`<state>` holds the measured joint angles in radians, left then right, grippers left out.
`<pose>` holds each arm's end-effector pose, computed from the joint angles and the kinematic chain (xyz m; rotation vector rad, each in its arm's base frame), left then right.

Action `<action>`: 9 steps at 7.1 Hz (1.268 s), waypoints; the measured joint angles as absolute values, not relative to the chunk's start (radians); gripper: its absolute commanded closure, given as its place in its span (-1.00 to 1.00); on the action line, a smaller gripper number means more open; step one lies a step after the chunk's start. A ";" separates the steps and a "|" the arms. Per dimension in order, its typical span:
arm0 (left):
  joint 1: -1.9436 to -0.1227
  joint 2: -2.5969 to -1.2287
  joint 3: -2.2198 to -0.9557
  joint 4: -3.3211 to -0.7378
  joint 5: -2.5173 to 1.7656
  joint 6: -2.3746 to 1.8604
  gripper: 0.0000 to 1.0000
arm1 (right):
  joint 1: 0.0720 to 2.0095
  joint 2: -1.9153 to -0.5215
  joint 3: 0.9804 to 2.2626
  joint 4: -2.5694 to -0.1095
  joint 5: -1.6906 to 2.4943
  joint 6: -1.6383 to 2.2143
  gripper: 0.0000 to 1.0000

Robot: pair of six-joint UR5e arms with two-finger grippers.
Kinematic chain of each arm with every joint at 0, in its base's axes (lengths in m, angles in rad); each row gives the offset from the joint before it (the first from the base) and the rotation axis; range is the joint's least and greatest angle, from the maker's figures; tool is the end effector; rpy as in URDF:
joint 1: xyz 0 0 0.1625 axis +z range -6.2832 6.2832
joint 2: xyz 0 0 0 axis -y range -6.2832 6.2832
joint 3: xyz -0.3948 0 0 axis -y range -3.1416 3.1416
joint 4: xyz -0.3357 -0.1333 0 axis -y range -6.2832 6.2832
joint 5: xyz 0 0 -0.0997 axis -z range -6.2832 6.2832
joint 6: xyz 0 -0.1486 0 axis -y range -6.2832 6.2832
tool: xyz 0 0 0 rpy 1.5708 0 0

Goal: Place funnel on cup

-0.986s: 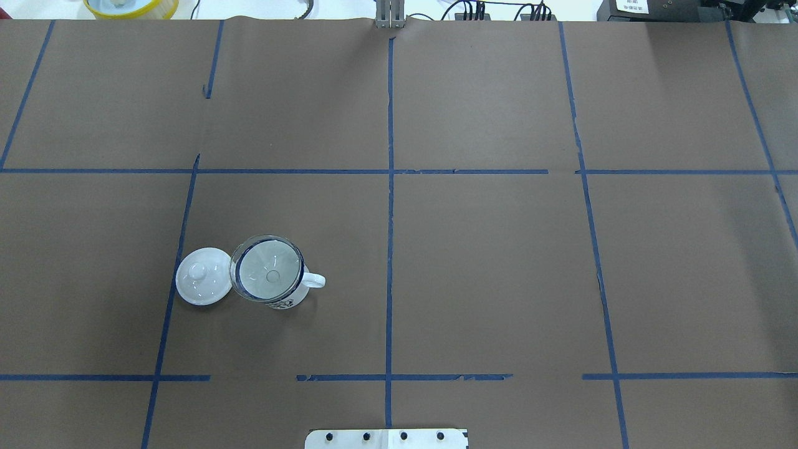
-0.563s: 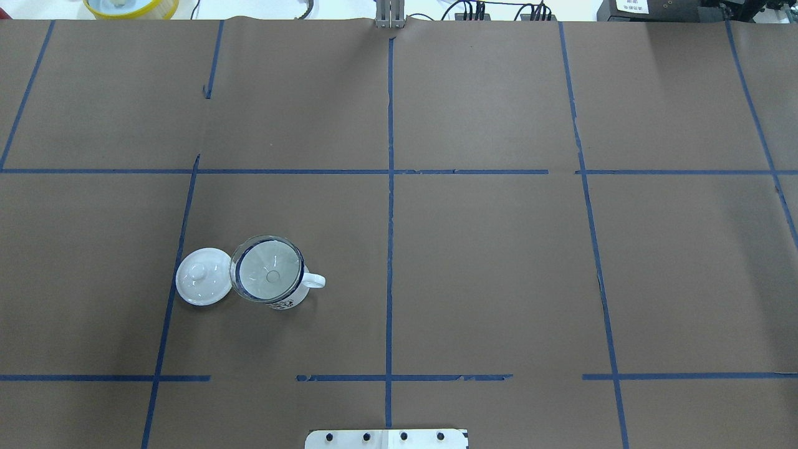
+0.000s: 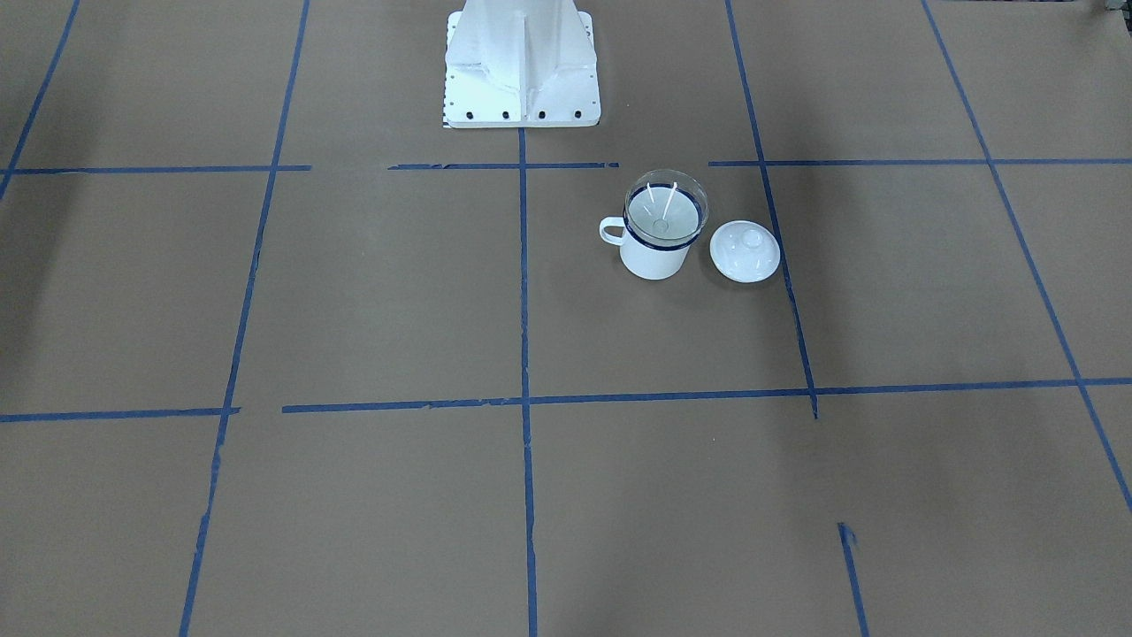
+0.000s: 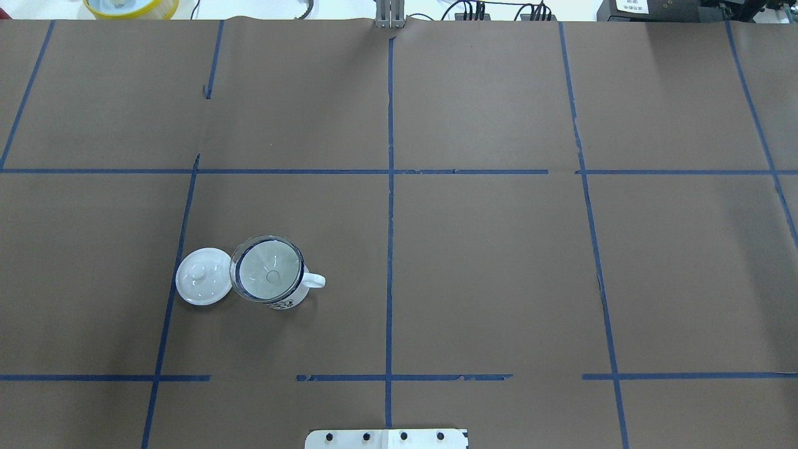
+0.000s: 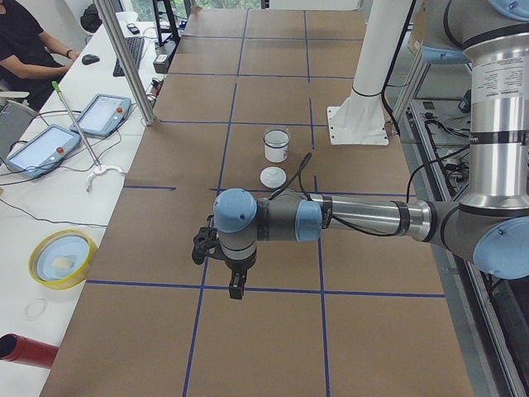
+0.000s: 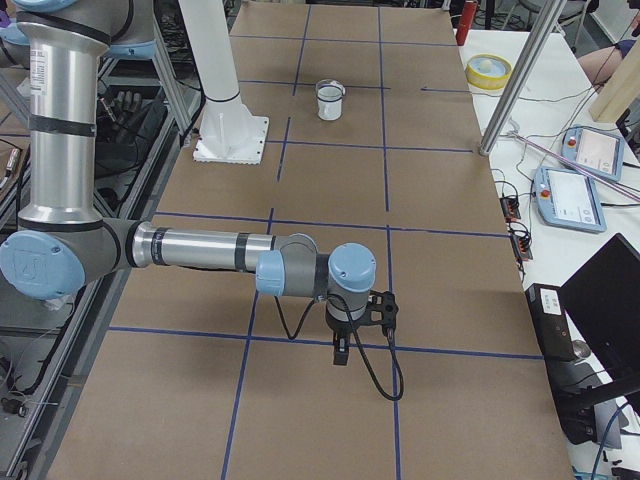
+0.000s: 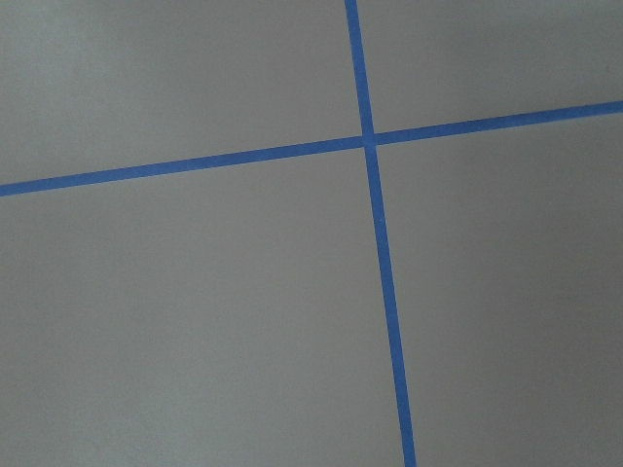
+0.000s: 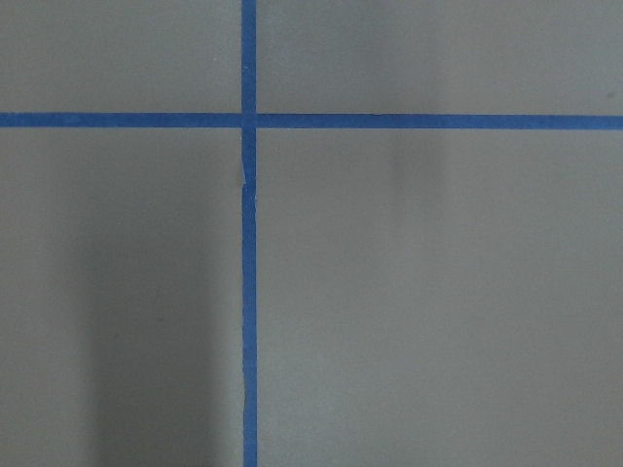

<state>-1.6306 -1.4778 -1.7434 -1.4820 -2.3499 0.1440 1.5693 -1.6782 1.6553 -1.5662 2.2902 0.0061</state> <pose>-0.0525 -0.3943 0.6355 0.0706 0.7761 0.0763 0.0348 -0.3910 0.6763 -0.0202 -0.7193 0.0110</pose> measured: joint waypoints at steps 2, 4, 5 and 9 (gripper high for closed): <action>-1.631 -1.474 -1.735 -1.512 -2.396 0.132 -1.00 | 1.569 -1.678 1.655 -1.566 2.290 0.006 -1.00; -1.632 -1.470 -1.726 -1.541 -2.395 0.094 -1.00 | 1.569 -1.678 1.655 -1.566 2.290 0.006 -1.00; -1.634 -1.474 -1.726 -1.545 -2.380 0.071 -1.00 | 1.569 -1.678 1.655 -1.566 2.290 0.006 -1.00; -1.639 -1.493 -1.723 -1.539 -2.345 0.063 -1.00 | 1.569 -1.678 1.656 -1.566 2.290 0.006 -1.00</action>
<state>-1.6387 -1.4931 -1.7227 -1.5389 -2.3453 0.0626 1.5693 -1.6782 1.6561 -1.5662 2.2902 0.0062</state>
